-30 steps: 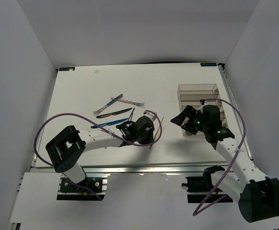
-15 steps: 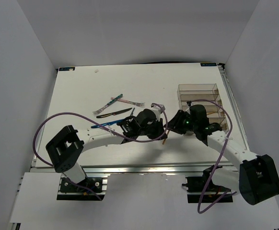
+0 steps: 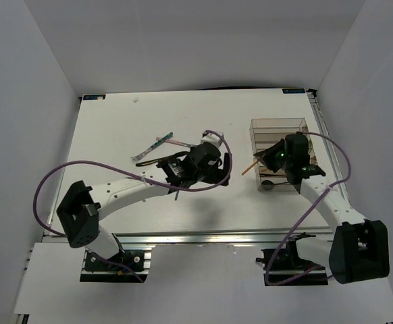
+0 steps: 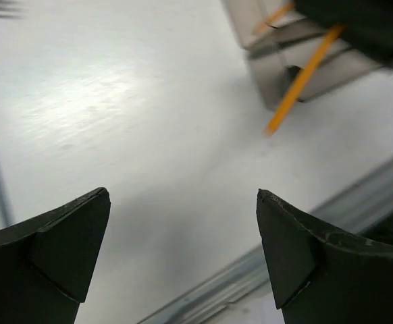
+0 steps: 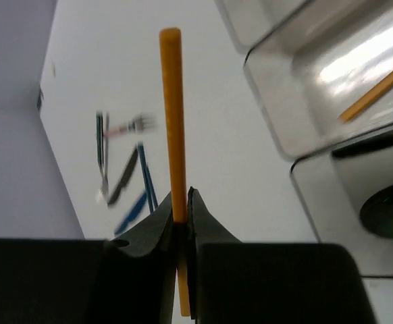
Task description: Sort the eating utensils into containers
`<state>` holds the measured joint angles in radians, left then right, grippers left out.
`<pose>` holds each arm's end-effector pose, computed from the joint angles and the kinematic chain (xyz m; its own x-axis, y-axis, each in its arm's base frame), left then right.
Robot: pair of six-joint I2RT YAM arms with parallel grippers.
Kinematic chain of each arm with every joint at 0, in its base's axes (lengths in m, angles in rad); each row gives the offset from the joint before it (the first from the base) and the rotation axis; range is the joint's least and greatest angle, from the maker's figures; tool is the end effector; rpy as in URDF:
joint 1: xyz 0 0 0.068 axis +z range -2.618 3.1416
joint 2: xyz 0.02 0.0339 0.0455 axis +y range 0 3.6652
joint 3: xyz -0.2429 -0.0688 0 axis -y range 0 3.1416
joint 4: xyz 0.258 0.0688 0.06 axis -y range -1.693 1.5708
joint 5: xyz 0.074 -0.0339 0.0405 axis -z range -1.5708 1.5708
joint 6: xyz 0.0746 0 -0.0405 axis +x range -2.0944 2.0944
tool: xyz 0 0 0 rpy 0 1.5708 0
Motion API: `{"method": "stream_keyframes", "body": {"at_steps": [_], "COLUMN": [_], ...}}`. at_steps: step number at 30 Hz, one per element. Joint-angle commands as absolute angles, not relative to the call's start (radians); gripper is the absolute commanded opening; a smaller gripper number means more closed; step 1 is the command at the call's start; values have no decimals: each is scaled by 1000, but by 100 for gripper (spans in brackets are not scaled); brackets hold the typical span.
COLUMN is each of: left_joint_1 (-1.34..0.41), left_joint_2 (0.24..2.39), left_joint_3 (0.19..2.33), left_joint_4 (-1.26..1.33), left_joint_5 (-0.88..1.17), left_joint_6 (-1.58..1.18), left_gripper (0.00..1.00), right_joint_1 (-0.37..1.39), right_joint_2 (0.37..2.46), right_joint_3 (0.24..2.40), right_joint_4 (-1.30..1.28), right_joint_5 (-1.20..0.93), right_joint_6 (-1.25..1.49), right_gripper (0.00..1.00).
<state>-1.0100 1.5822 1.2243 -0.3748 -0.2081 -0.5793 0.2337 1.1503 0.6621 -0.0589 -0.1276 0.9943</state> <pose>0.2230 -0.3261 0.2239 -0.7066 0.1179 -0.6977 0.4303 0.8544 -0.2913 0.2928 0.0795 0.1902 -0.5571 0.7222 -0.4100 0.2414 0.6132 0.7521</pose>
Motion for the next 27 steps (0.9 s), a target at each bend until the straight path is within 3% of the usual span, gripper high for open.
{"method": "stream_keyframes", "body": {"at_steps": [1,6,20,22,23,24,27], "left_joint_1": [-1002,-986,-933,-922,-913,-910,-900], "left_joint_2": [1455,1341,1220,1200,1193,1190,1186], "left_joint_3": [1261,1194,1075,1072,1069,1069,1060], "left_joint_4": [-567,-611,-729,-733,-735,-735,-724], "left_joint_5": [-458,-497,-561,-555,-551,-542,-525], "left_joint_6": [-531,-518,-471,-463,-457,-456,-448], "left_gripper": [98,98,98,98,98,98,98], "right_joint_1": [164,91,21,18,18,18,17], "right_joint_2": [1207,1342,1516,1511,1509,1508,1502], "right_joint_3": [782,911,999,991,986,983,979], "right_joint_4": [-164,-308,-368,-359,-354,-354,-348], "right_joint_5": [101,288,384,382,380,379,365], "right_joint_6": [1110,1291,1295,1289,1287,1287,1285], "right_gripper": [0,0,0,22,27,41,52]}}
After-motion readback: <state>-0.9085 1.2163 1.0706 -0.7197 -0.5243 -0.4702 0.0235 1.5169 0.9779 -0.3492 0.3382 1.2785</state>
